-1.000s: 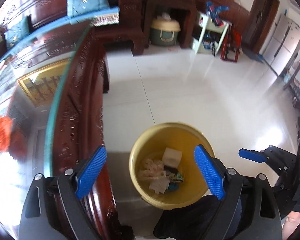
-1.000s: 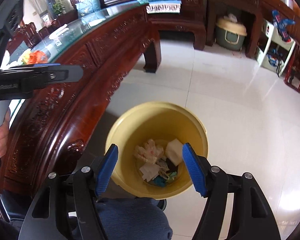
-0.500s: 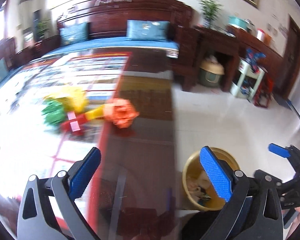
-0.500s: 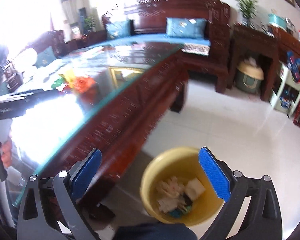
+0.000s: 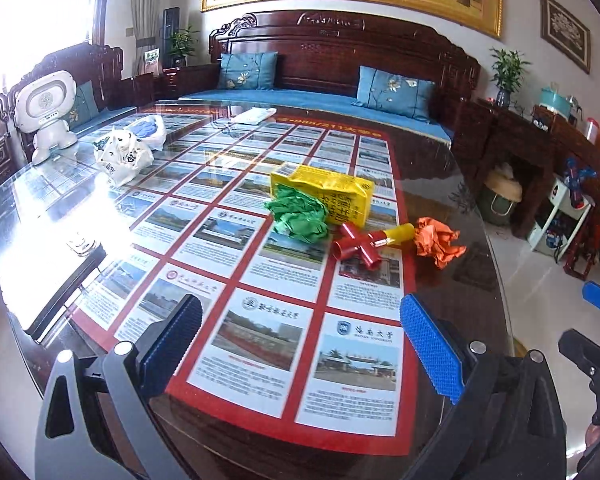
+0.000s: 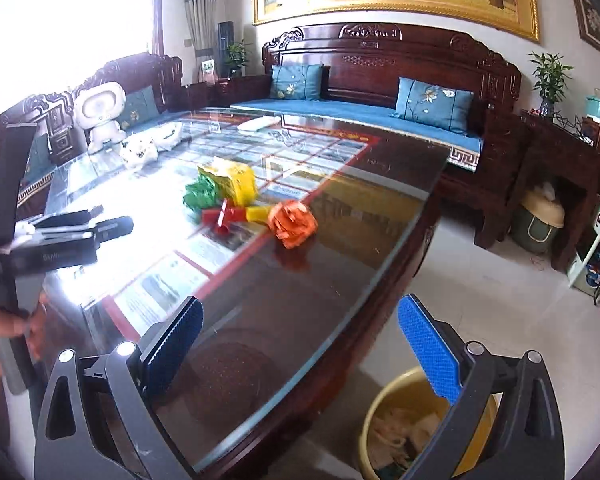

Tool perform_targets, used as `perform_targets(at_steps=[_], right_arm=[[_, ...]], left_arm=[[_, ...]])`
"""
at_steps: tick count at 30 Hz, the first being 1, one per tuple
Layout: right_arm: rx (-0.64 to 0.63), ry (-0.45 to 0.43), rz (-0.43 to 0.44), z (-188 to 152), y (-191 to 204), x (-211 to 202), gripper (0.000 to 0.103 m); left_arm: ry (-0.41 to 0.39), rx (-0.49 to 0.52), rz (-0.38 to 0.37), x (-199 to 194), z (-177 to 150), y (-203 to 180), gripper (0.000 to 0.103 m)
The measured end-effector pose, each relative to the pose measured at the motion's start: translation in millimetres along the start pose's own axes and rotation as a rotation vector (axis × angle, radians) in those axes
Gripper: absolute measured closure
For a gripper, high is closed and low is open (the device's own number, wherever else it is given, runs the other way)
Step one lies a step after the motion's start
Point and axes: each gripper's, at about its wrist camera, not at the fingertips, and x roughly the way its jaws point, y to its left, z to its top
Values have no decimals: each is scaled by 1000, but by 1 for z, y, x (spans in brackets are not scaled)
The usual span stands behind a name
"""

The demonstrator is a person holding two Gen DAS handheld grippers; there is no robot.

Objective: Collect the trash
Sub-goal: 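Move both tools back over the table, then grasp the green crumpled paper with the left tool while the right tool grasps the orange crumpled paper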

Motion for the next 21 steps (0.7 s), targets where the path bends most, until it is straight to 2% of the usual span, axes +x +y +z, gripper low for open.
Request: perform_targets(at_steps=[5, 12, 16, 21], right_arm=[[8, -21, 33, 17, 23, 8, 8], [8, 26, 68, 24, 42, 33, 8], [4, 30, 66, 21, 41, 41, 8], [52, 60, 41, 25, 17, 67, 9]], left_arm=[[-17, 9, 10, -1, 6, 18, 4], [-9, 22, 21, 3, 7, 24, 4], [7, 25, 29, 11, 7, 26, 4], [36, 23, 32, 28, 10, 27, 4]])
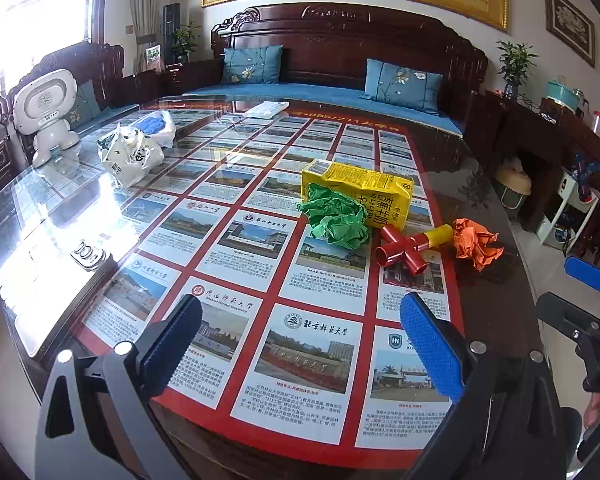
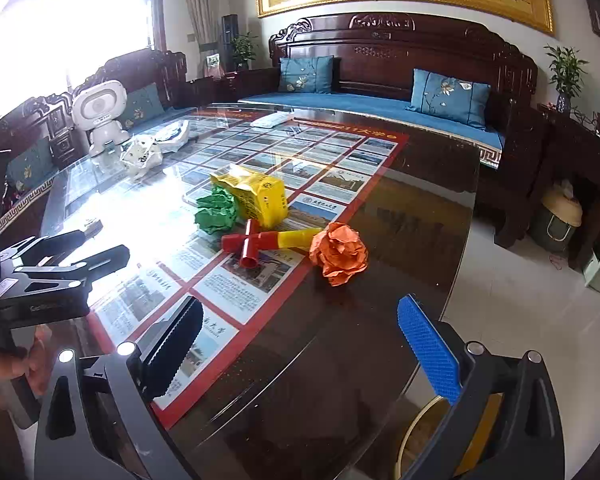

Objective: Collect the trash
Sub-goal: 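Grasp the green crumpled paper with the left tool while the right tool grasps the orange crumpled paper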

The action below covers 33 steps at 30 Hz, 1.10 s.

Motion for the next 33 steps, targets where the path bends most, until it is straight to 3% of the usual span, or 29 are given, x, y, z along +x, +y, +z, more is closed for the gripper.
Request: perform_targets(at_steps=[8, 16, 20, 33], right_arm=[[-6, 74, -34, 24, -18, 54, 10], [-35, 148, -79, 36, -19, 97, 21], [-50, 177, -68, 39, -22, 109, 55], [9, 116, 8, 35, -34, 86, 57]], left_arm=[[48, -44, -15, 36, 13, 4, 4], [87, -44, -35, 63, 25, -2, 4], [98, -36, -32, 72, 33, -3, 4], [156, -83, -71, 117, 62, -11, 4]])
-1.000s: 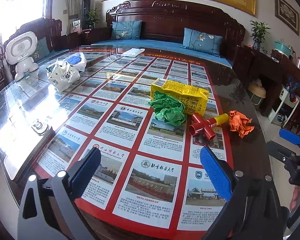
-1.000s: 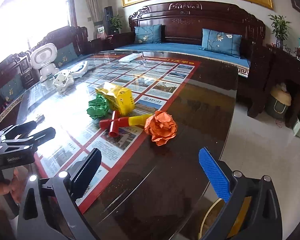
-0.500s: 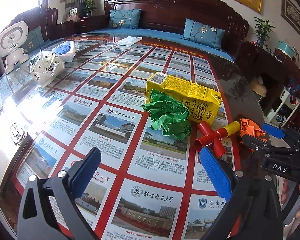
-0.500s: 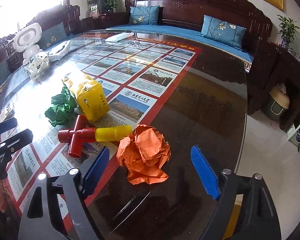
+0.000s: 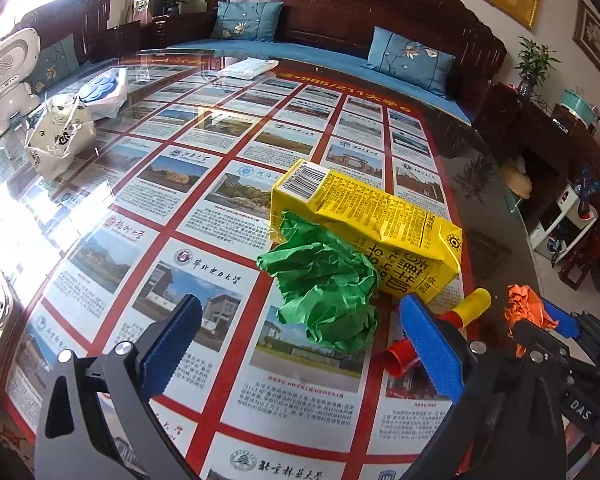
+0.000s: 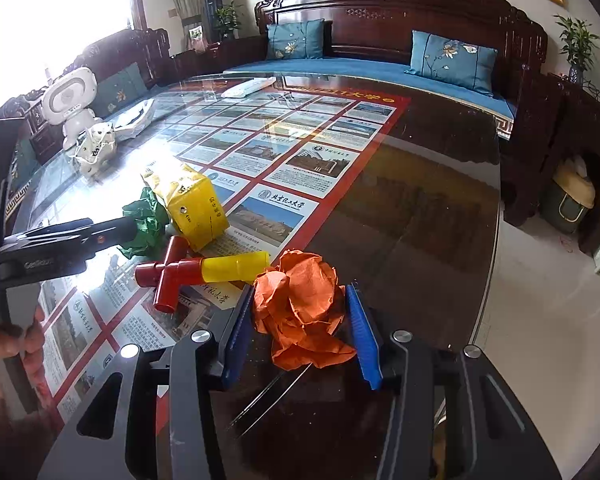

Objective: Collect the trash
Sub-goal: 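Grasp the green crumpled paper with the left tool while the right tool grasps the orange crumpled paper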

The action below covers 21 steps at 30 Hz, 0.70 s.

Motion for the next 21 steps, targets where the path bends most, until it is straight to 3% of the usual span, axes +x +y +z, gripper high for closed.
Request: perform_targets(at_steps=[6, 11, 13, 15, 21], right_arm=[[0, -16, 20, 1, 1, -9, 57], [-3, -23, 40, -1, 1, -14, 57], [0, -23, 49, -2, 1, -16, 57], [1, -24, 54, -2, 1, -18, 57], [-2, -29, 55, -5, 2, -24, 57]], left_arm=[[47, -17, 33, 26, 10, 1, 4], [35, -4, 56, 26, 9, 3, 8], [25, 24, 77, 24, 7, 1, 36], [22, 33, 58, 20, 6, 1, 51], [10, 19, 27, 7, -5, 9, 59]])
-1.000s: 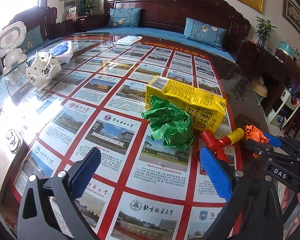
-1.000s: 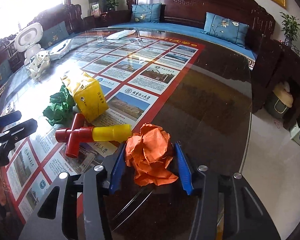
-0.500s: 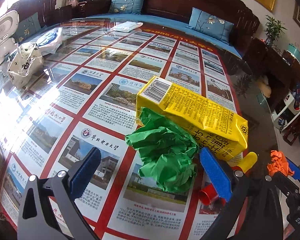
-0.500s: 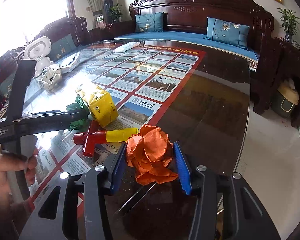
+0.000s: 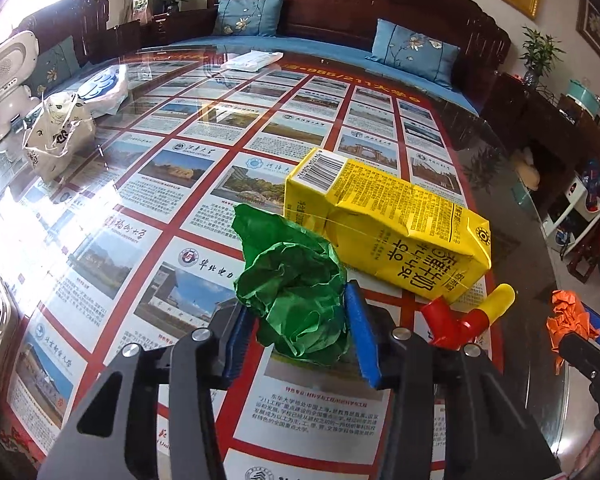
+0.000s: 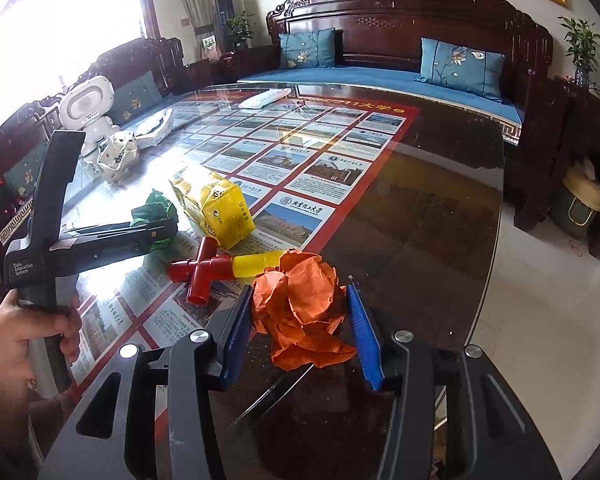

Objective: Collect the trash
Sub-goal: 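Grasp the green crumpled paper with the left tool while the right tool grasps the orange crumpled paper, then carry both crumpled papers over the yellow bucket and open both tools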

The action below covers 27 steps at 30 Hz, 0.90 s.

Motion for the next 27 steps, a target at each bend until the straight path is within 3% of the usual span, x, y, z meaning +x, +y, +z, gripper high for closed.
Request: perform_targets(at_steps=[7, 14, 21, 27], right_arm=[[1, -13, 9, -4, 4, -13, 57], [-3, -35, 23, -11, 12, -35, 57], [21, -75, 20, -28, 3, -71, 57], [54, -110, -37, -48, -25, -109, 57]], left_arm=[[-59, -15, -18, -38, -16, 8, 59], [-98, 57, -64, -84, -28, -14, 59], [-109, 146, -154, -113, -43, -62, 59], [-79, 238, -251, -119, -60, -118, 59]])
